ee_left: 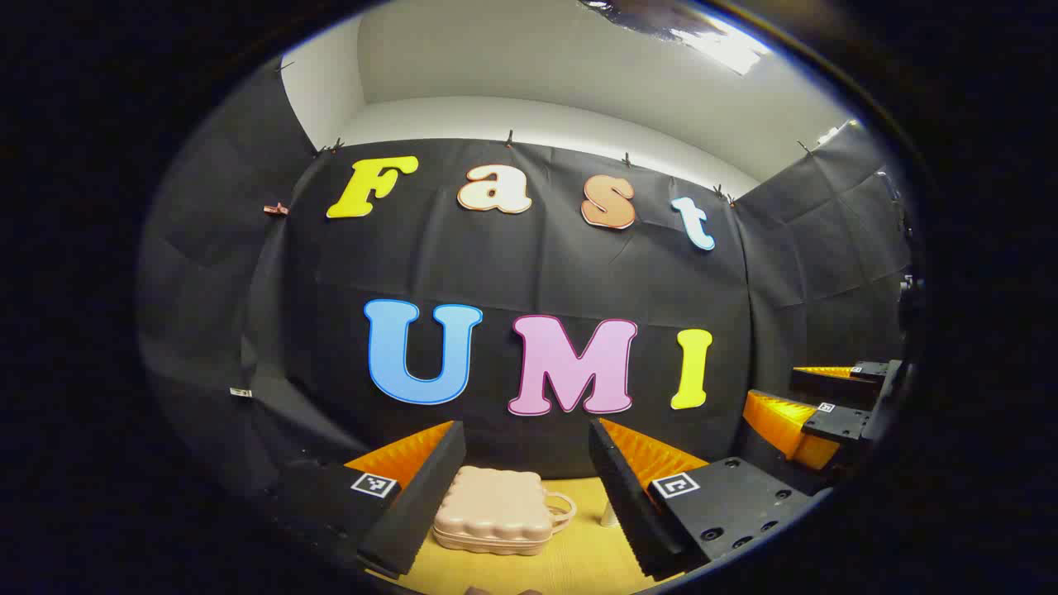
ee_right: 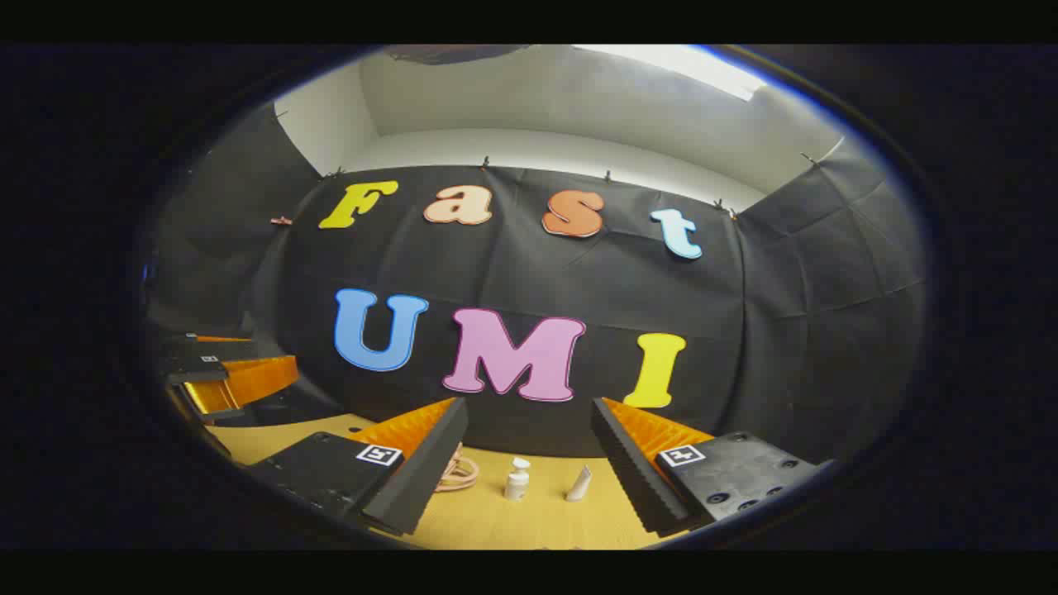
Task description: First open the suitcase, pack the skin care products into it, and then close the suitcase.
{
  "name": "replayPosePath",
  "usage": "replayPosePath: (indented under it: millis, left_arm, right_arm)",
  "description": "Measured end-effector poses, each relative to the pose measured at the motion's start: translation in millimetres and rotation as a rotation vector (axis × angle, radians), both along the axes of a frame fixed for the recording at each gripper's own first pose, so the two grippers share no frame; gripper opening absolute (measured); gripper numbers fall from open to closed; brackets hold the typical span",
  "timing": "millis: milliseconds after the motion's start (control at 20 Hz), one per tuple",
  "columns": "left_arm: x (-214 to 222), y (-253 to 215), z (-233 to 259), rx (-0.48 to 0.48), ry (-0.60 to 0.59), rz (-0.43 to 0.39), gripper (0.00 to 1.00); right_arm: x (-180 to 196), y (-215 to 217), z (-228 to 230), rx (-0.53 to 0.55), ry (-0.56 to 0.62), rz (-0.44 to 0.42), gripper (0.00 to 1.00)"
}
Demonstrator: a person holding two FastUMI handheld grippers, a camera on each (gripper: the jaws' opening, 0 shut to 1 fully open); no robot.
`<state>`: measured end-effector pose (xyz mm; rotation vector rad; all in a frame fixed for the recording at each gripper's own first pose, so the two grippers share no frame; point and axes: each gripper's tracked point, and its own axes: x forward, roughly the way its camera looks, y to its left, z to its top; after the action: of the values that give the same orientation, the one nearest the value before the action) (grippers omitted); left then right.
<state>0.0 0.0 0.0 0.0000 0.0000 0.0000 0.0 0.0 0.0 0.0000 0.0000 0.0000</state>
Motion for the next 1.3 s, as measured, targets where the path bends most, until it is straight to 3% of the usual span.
replayPosePath:
  millis: [250,600,1050,1300]
  left_arm:
    - [21.2,-0.1,-16.1,-0.018,0.046,0.052,0.96]
    - [44.1,-4.7,-32.0,0.015,0.097,0.054,0.96]
    - [84.1,-23.5,-67.8,0.011,0.197,0.0,0.96]
    - [138.9,-44.7,-97.1,-0.006,0.29,-0.06,0.96]
  right_arm:
    - [13.7,-11.3,-4.4,0.016,-0.003,0.017,0.95]
    - [33.1,-24.1,-17.7,0.016,0.01,0.03,0.96]
    - [58.0,-40.3,-41.2,0.021,0.04,0.011,0.97]
    - [78.0,-54.7,-54.3,0.026,0.049,0.011,0.97]
